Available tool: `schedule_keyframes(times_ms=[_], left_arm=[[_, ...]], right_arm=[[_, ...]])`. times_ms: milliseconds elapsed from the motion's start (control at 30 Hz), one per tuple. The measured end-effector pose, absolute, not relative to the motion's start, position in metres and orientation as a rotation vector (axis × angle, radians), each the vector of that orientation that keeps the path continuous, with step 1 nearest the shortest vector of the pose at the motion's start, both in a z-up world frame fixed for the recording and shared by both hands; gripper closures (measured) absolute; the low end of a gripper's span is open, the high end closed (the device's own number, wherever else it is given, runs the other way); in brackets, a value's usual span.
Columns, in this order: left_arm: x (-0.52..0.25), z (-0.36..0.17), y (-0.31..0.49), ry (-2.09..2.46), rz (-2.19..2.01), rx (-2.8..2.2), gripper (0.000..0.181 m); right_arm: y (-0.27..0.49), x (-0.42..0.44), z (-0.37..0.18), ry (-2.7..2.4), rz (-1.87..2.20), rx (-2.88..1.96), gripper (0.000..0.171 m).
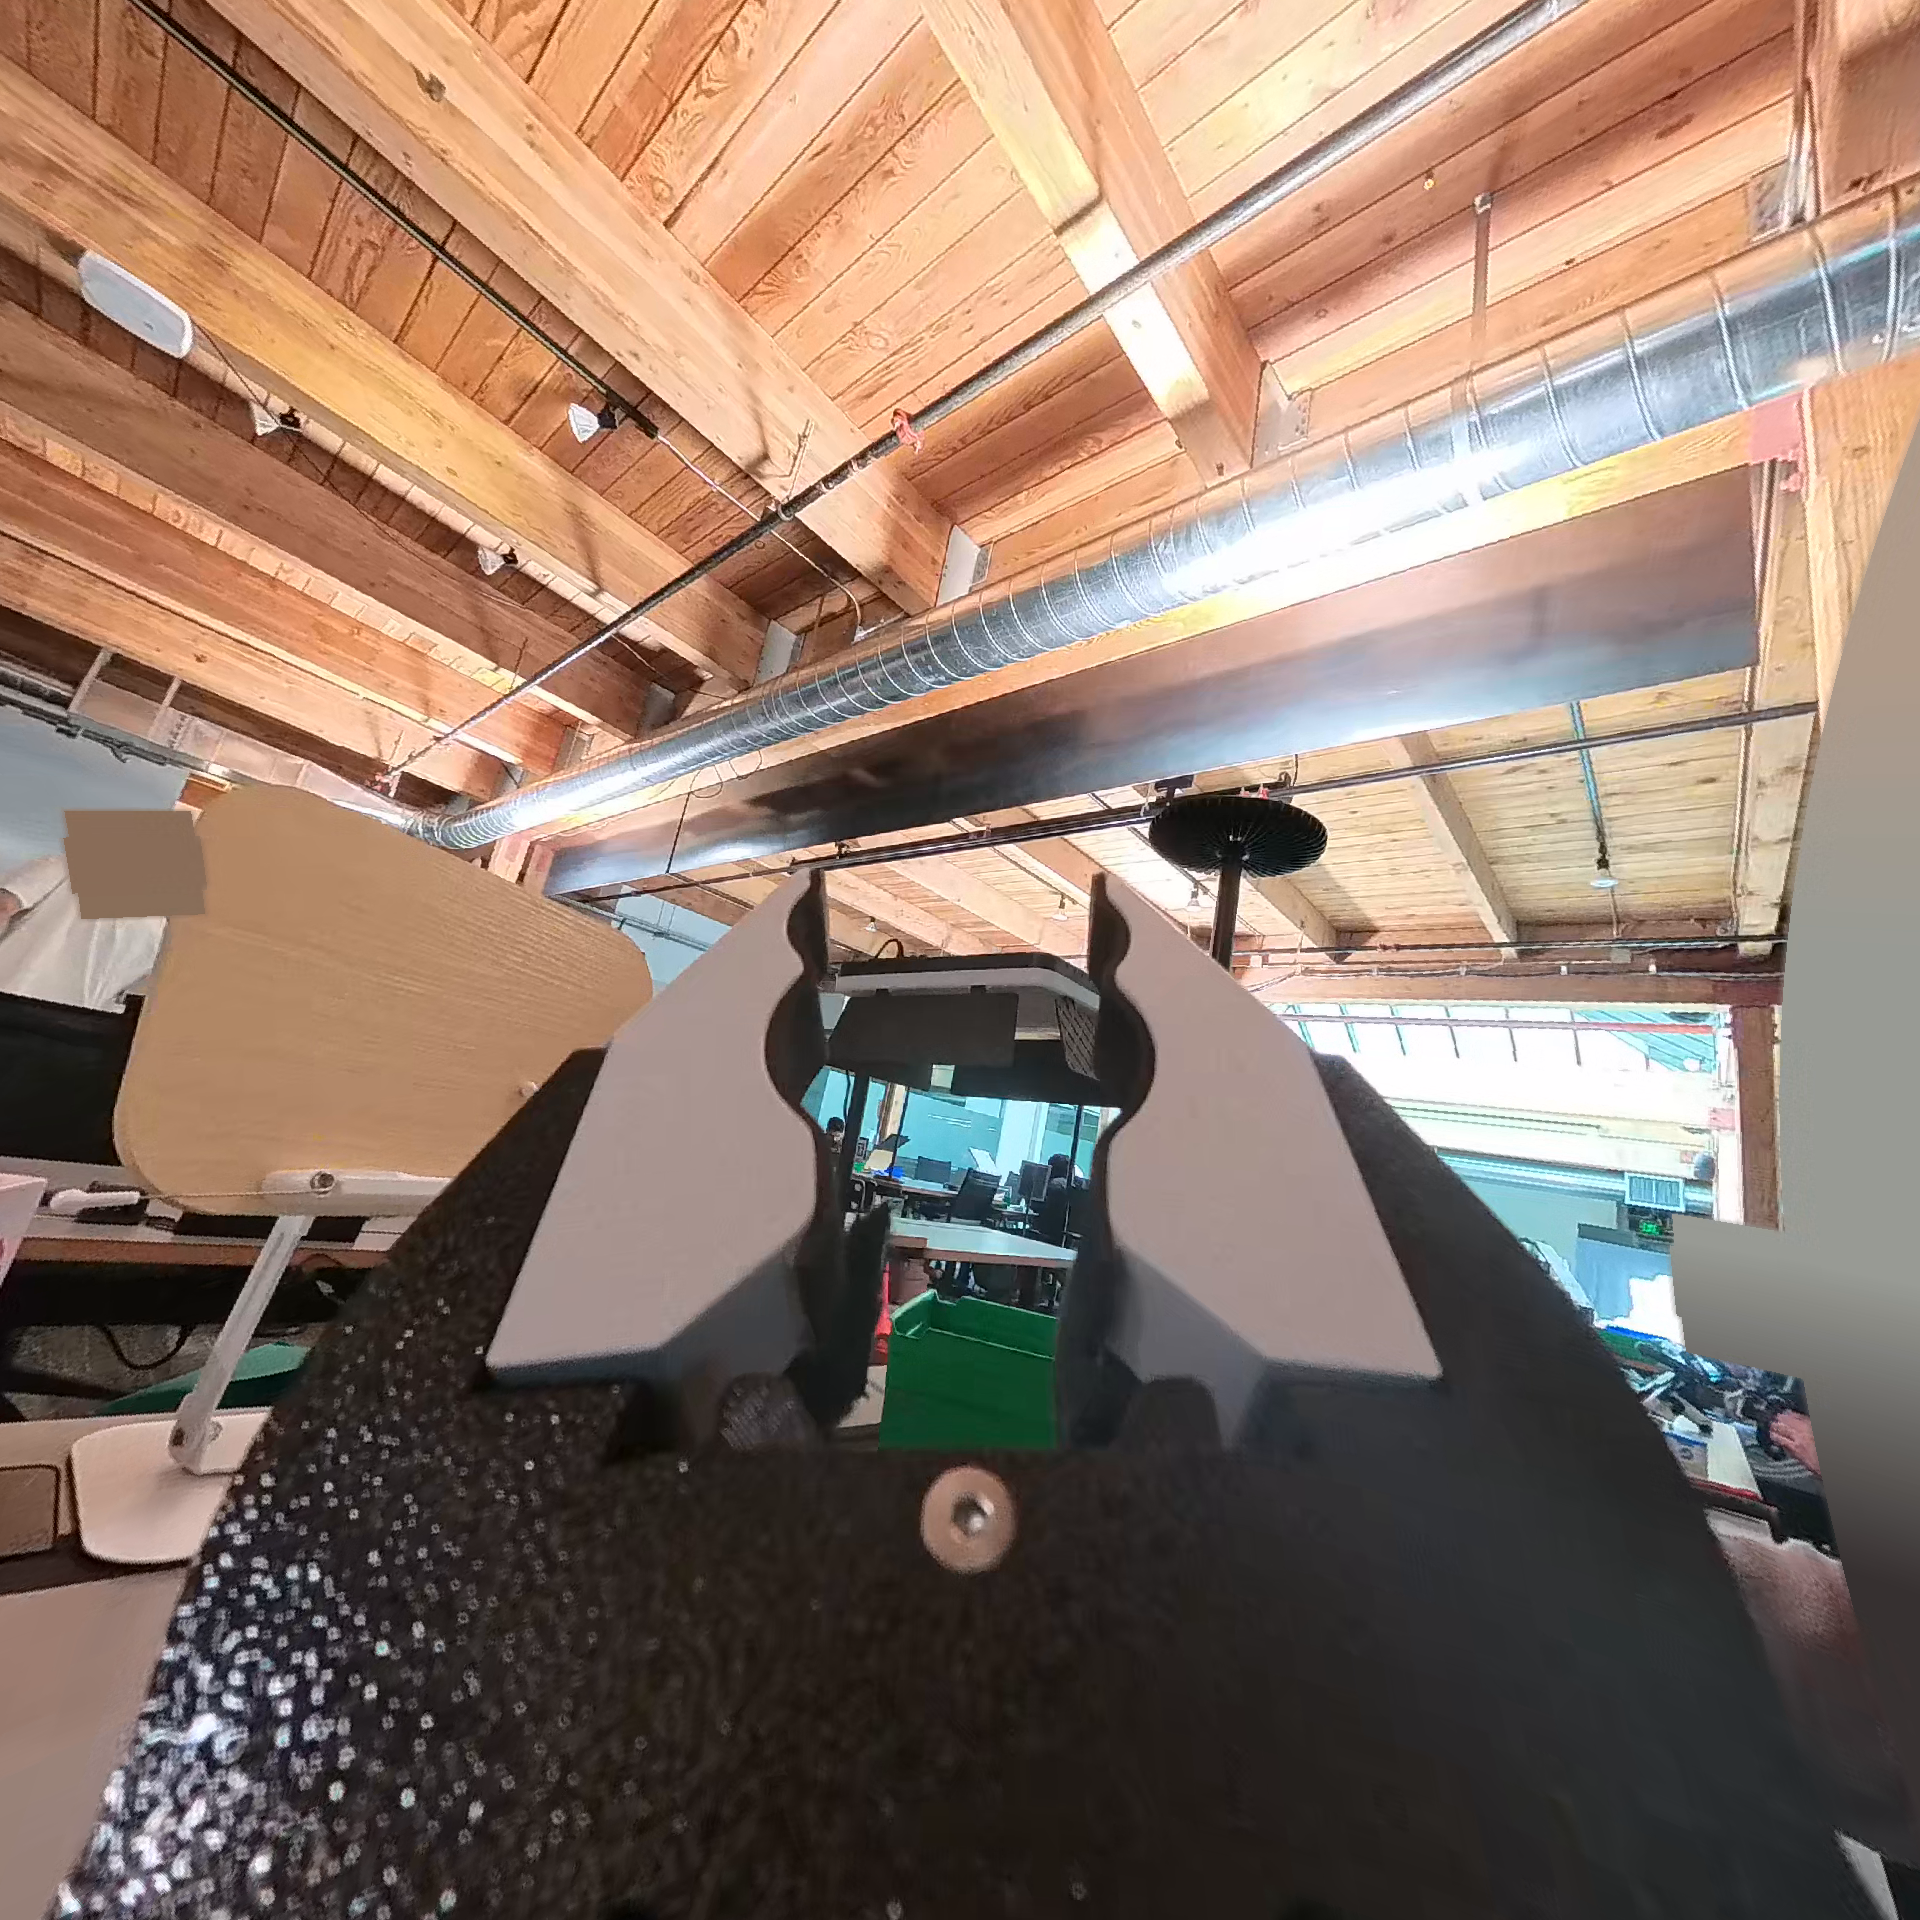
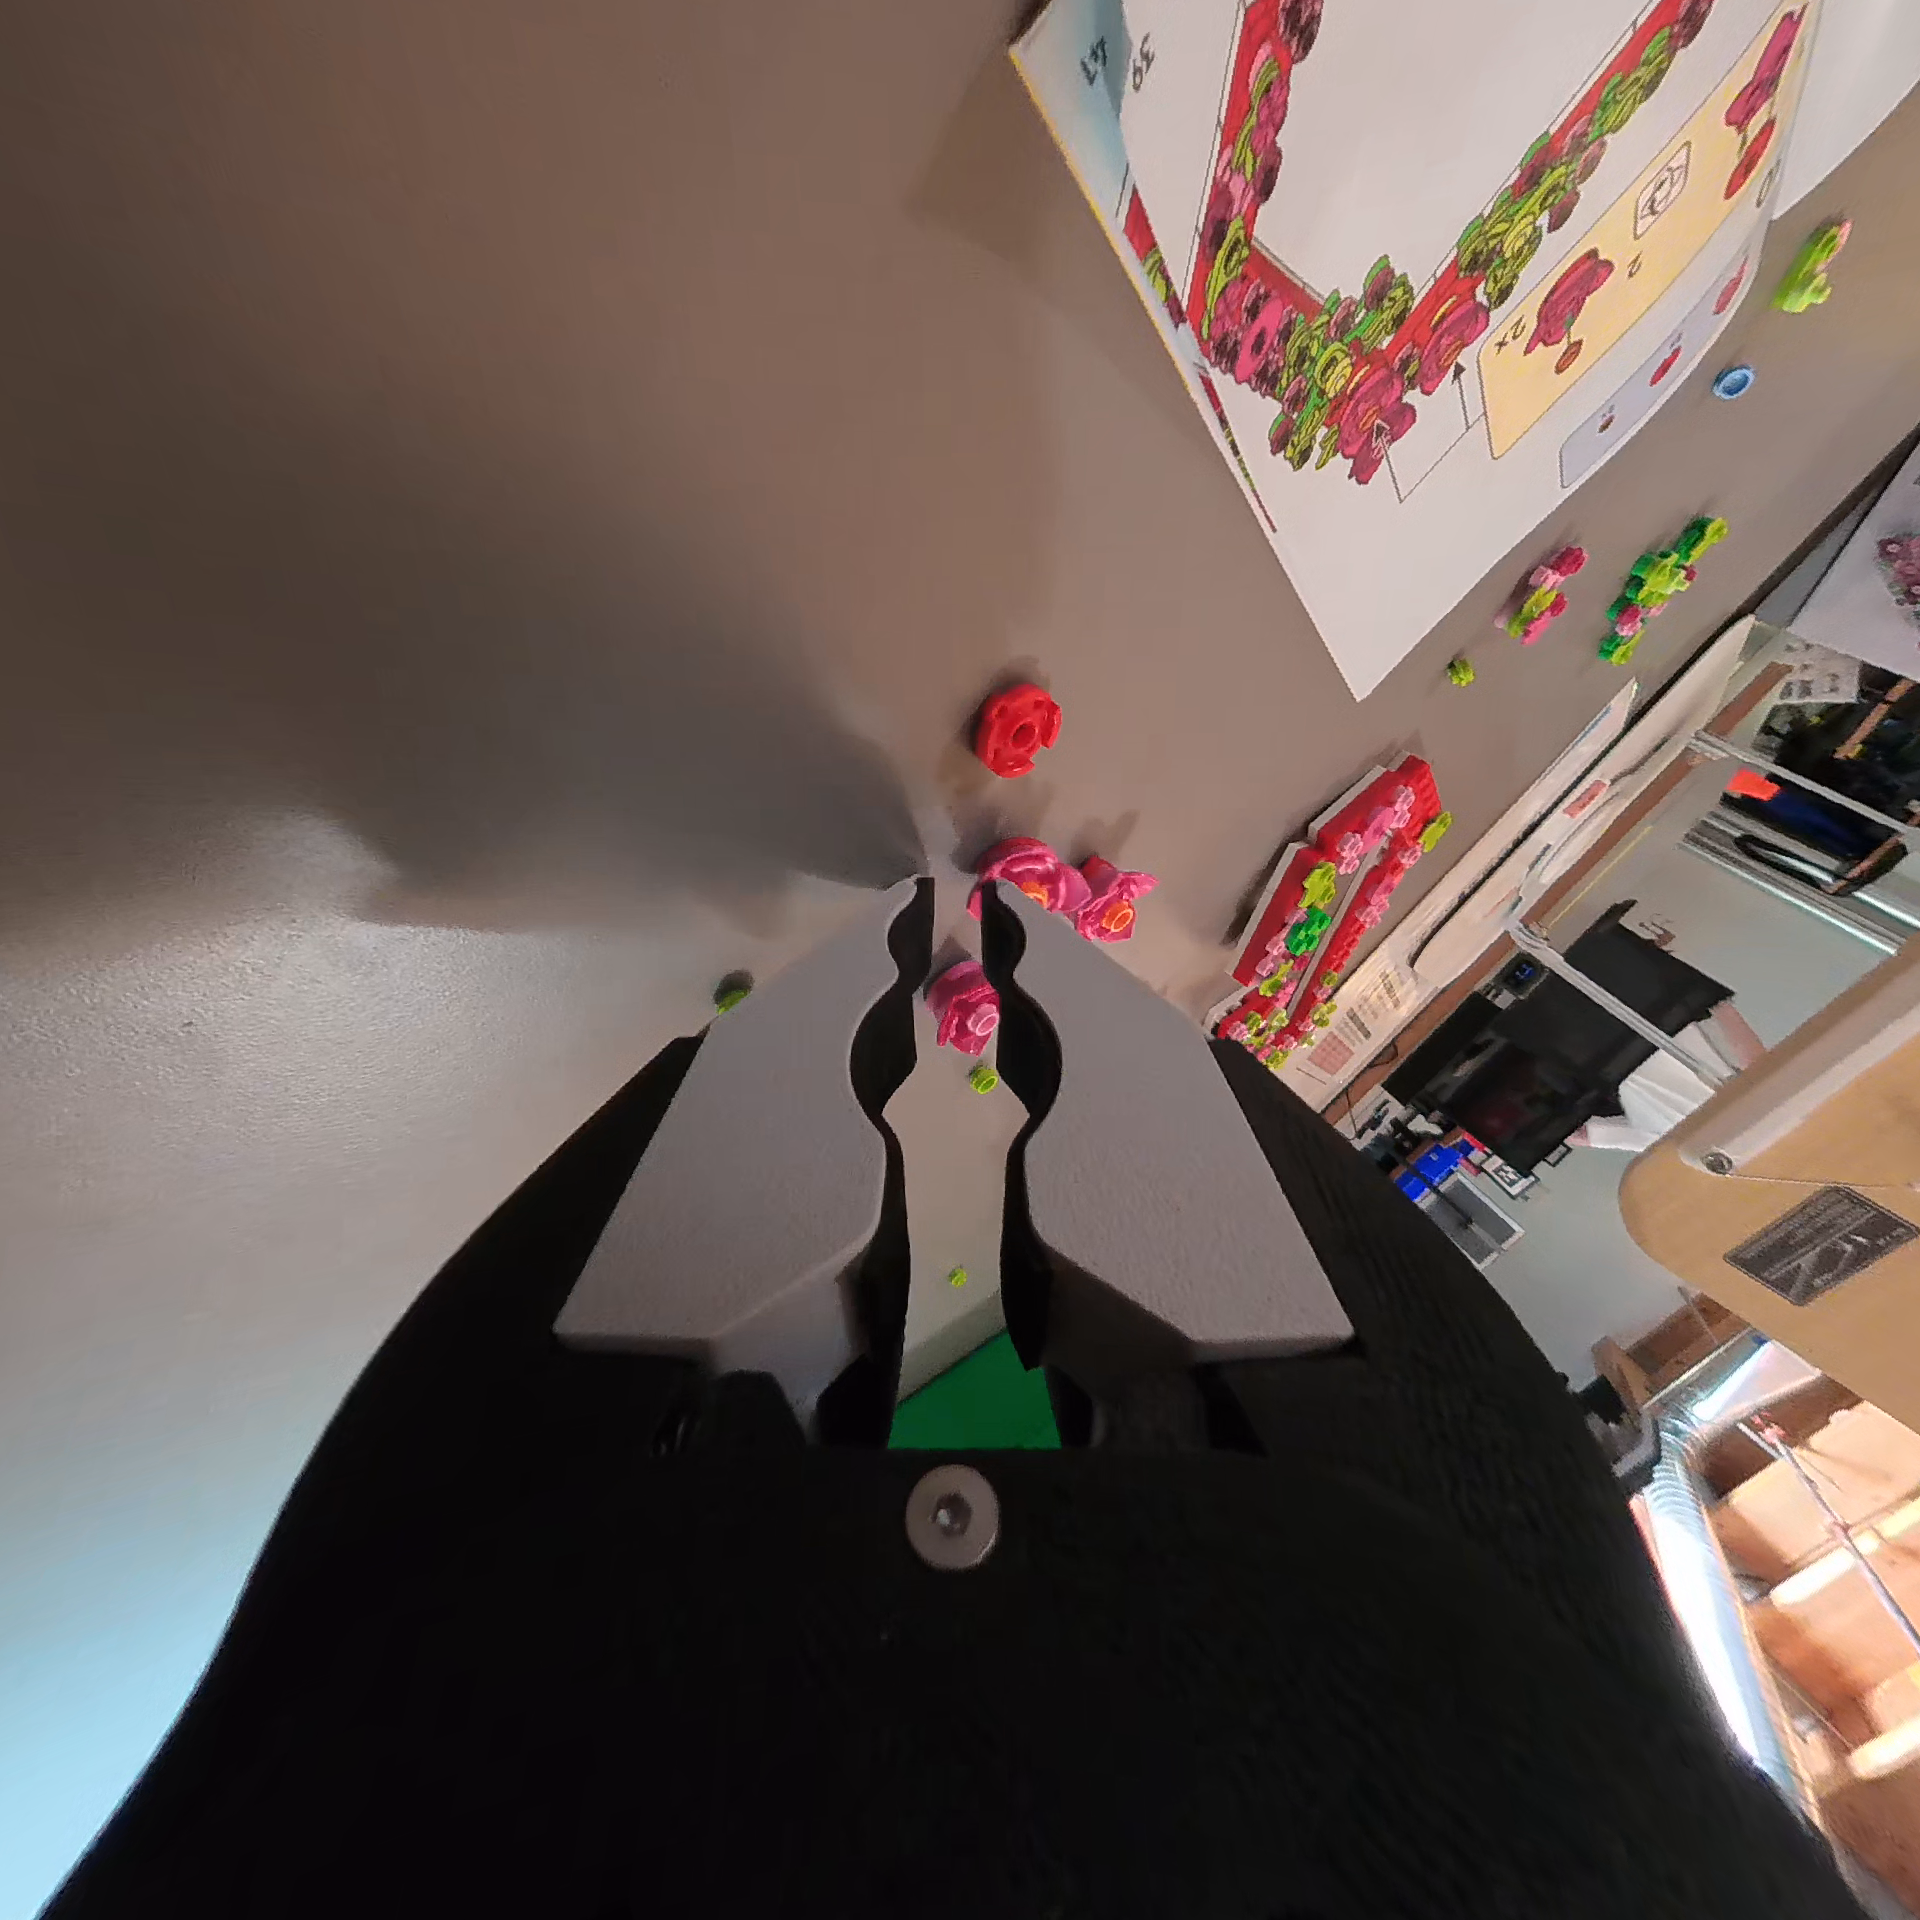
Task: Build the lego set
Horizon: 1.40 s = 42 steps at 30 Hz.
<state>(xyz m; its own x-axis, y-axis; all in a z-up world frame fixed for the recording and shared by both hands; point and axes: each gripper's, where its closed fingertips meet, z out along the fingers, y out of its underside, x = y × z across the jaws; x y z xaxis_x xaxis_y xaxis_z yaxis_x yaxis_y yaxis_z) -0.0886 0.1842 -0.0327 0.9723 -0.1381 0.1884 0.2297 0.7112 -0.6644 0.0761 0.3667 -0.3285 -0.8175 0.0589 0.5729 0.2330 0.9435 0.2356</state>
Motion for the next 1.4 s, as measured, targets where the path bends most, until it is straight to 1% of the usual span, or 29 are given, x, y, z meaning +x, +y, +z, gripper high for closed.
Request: schedule_keyframes(times_ms=[233, 367, 500, 567, 633, 733, 867, 1000, 1200, 1400], left_arm=[[-0.089, -0.027, 0.179, -0.121, -0.18, -0.745, 0.133], [-0.099, -0.024, 0.172, -0.136, -0.086, -0.75, 0.133], [-0.133, -0.024, 0.155, -0.24, 0.067, -0.704, 0.135], [-0.153, -0.027, 0.14, -0.304, 0.179, -0.617, 0.138], [-0.168, -0.036, 0.13, -0.341, 0.309, -0.542, 0.141], [-0.186, -0.058, 0.155, -0.358, 0.363, -0.606, 0.139], [-0.19, -0.092, 0.213, -0.352, 0.249, -0.8, 0.135], [-0.17, -0.111, 0.243, -0.266, 0.254, -0.909, 0.135], [-0.144, -0.125, 0.26, -0.137, 0.343, -0.988, 0.137], [-0.138, -0.137, 0.271, -0.104, 0.344, -1.041, 0.138]], right_arm=[[0.37, 0.075, -0.311, -2.45, -0.382, -0.25, 0.156], [0.379, 0.07, -0.276, -2.269, -0.234, -0.407, 0.15], [0.396, 0.057, -0.206, -1.764, 0.214, -0.655, 0.143], [0.425, 0.066, -0.167, -1.37, 0.428, -0.77, 0.139], [0.464, 0.09, -0.149, -1.019, 0.55, -0.884, 0.138], [0.5, 0.116, -0.154, -0.723, 0.552, -0.946, 0.141], [0.523, 0.114, -0.172, -0.61, 0.573, -1.003, 0.142], [0.54, 0.107, -0.177, -0.629, 0.538, -0.999, 0.142], [0.566, 0.085, -0.187, -0.724, 0.489, -0.993, 0.142], [0.561, 0.06, -0.191, -0.834, 0.551, -0.939, 0.143]])
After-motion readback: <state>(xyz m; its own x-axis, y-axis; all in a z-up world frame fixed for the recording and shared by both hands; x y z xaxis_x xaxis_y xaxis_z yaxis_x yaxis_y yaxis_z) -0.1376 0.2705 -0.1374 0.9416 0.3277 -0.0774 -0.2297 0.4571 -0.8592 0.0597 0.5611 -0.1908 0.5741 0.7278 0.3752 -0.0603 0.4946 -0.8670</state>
